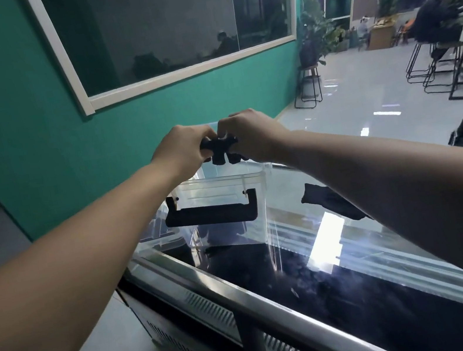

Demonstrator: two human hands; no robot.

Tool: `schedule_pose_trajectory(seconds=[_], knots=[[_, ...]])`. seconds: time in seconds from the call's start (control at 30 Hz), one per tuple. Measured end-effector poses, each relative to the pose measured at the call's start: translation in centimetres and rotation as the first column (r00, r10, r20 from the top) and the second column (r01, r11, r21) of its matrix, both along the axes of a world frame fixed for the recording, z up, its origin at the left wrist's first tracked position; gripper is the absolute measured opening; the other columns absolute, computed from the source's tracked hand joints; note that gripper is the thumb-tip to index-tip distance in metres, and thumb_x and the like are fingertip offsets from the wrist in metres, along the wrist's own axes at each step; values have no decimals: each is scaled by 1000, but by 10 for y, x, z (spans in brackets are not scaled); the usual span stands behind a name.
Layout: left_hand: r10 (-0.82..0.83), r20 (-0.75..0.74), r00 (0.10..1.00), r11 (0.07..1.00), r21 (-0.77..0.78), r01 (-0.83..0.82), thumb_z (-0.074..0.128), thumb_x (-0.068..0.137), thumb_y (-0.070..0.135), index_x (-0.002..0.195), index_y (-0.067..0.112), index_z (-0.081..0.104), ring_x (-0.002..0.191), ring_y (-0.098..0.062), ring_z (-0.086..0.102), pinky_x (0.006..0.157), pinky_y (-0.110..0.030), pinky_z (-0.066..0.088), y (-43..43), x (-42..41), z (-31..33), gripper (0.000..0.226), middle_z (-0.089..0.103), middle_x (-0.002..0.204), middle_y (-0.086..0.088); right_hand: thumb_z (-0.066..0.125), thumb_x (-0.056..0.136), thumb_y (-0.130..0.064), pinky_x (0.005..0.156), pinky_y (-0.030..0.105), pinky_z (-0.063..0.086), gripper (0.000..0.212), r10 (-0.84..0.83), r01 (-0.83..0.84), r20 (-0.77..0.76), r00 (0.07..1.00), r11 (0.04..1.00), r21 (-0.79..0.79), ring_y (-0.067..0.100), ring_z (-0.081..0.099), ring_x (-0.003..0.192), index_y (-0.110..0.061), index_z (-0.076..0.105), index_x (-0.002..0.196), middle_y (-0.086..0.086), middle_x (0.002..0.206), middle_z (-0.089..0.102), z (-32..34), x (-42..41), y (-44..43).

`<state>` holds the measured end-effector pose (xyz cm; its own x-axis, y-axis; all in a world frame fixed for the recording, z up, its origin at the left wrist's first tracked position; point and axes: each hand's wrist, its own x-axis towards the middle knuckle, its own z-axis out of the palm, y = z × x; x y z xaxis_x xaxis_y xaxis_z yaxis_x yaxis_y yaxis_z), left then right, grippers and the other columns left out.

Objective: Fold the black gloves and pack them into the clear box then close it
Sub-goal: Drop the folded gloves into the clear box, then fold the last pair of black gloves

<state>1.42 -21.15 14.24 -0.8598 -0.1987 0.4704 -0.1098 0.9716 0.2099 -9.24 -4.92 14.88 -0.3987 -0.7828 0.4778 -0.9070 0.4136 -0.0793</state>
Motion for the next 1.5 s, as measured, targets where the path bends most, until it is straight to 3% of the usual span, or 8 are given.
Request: schedule_pose_trajectory(seconds=[0.17,0.27,0.5,0.7,1.0,1.13,1.3,1.5], knots=[[49,141,989,996,68,-59,89,88,22,124,26,75,103,-21,73,96,-44,61,-11,-2,0,38,79,115,2,79,88,-22,82,40,61,42,-5,-2,78,997,996,93,30,72,95,-22,68,129,3,112,77,1,2,-3],[59,178,982,995,67,-72,88,90,27,119,24,77,102,-20,73,97,-44,61,-13,0,0,31,77,109,5,77,91,-24,84,37,59,35,19,-27,94,995,997,79,26,69,92,-21,70,126,2,112,77,1,0,3],[33,-14,999,997,75,-32,73,101,30,112,18,80,90,-19,74,88,-38,62,15,-2,8,17,74,93,6,71,93,-16,83,40,61,20,74,-71,84,994,997,-41,25,74,87,-17,78,111,2,97,79,8,-1,33],[-95,-249,964,994,28,105,73,98,21,111,16,79,83,-16,68,83,-33,59,66,-13,10,15,79,101,0,68,89,-16,78,43,63,17,55,-34,104,993,982,-188,26,75,79,-18,80,101,2,91,81,1,-16,80],[-297,-203,933,952,-135,274,66,98,17,113,20,77,91,-28,71,82,-43,61,146,-31,-25,18,76,105,0,70,92,-6,78,35,60,15,-91,134,215,972,971,-198,21,69,73,-10,79,103,3,86,78,-56,-32,165],[-345,-196,918,934,-168,315,63,98,6,113,14,77,77,-30,73,70,-43,63,171,-35,-57,22,77,100,-4,72,90,-10,73,35,55,10,-184,233,258,948,957,-174,23,66,76,-16,78,96,1,85,75,-96,-33,189],[-317,-134,939,941,79,329,63,96,7,109,14,75,79,-23,66,76,-43,60,183,-46,-114,19,74,95,0,68,90,-14,55,20,29,16,-323,355,254,911,931,-88,22,54,70,-24,64,78,-8,73,57,-148,-30,210],[-103,-21,994,895,434,102,66,99,15,124,17,72,102,-16,65,88,-28,51,183,-60,-175,26,67,113,4,76,92,-13,74,26,38,21,-340,393,284,897,906,-159,26,64,97,-13,77,112,7,107,70,-192,-23,226]])
